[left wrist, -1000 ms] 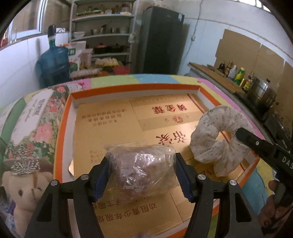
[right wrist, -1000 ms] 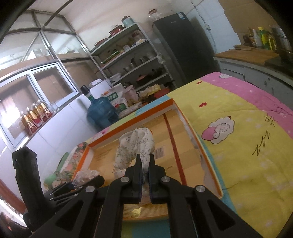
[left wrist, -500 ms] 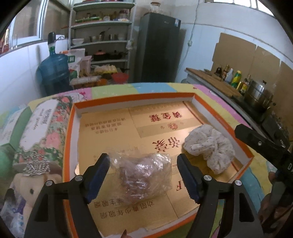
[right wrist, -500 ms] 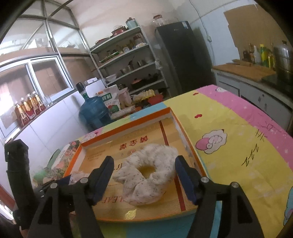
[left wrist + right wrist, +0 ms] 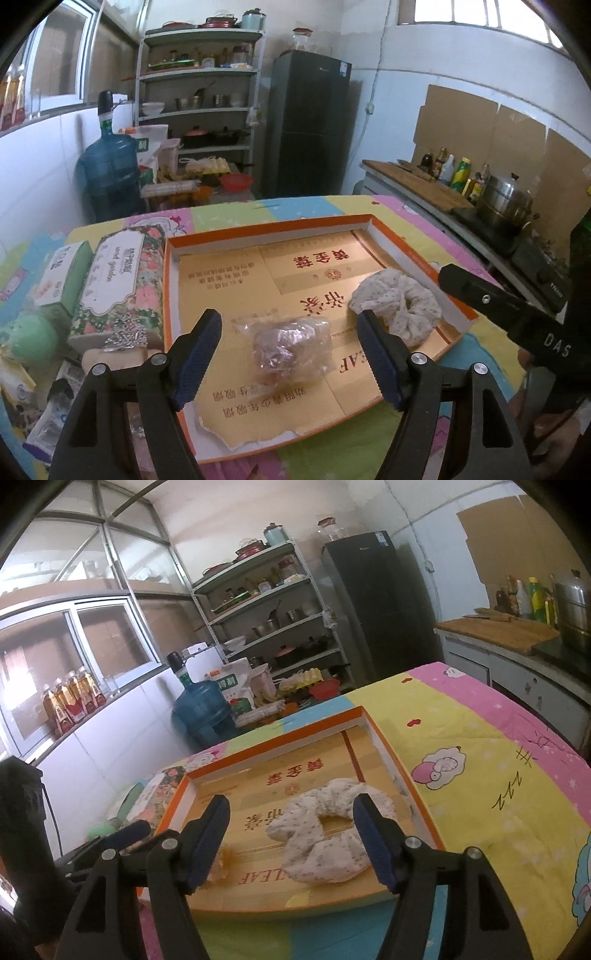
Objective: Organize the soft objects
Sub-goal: 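Move both open tools back toward the pile of items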
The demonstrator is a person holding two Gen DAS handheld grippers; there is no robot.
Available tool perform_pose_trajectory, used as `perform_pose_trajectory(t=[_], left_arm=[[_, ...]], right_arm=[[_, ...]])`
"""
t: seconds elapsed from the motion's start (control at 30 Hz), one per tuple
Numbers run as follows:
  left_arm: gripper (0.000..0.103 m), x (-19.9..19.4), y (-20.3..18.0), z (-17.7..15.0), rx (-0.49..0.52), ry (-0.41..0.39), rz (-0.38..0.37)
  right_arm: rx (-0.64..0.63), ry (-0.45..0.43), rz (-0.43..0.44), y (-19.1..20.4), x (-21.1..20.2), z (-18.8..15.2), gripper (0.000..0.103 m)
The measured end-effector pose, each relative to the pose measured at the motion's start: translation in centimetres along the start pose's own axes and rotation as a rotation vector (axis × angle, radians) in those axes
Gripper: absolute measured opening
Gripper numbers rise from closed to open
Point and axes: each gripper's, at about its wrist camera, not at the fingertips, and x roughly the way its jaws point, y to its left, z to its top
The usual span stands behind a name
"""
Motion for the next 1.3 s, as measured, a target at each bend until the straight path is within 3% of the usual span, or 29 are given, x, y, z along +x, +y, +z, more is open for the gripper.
perform_pose_trajectory(t=[0.47, 1.3], left_arm=[[0.077, -5.0, 3.6, -0.9, -0.017, -0.093, 0.087], [0.077, -11.1, 15.7, -5.5, -0.198, -0.105, 0.215]], right_arm=[[-0.079, 0.014, 0.043, 4.9, -0.4, -0.9, 0.069], [-0.241, 0.084, 0.146, 15.9, 1.2, -3.4, 0.069]])
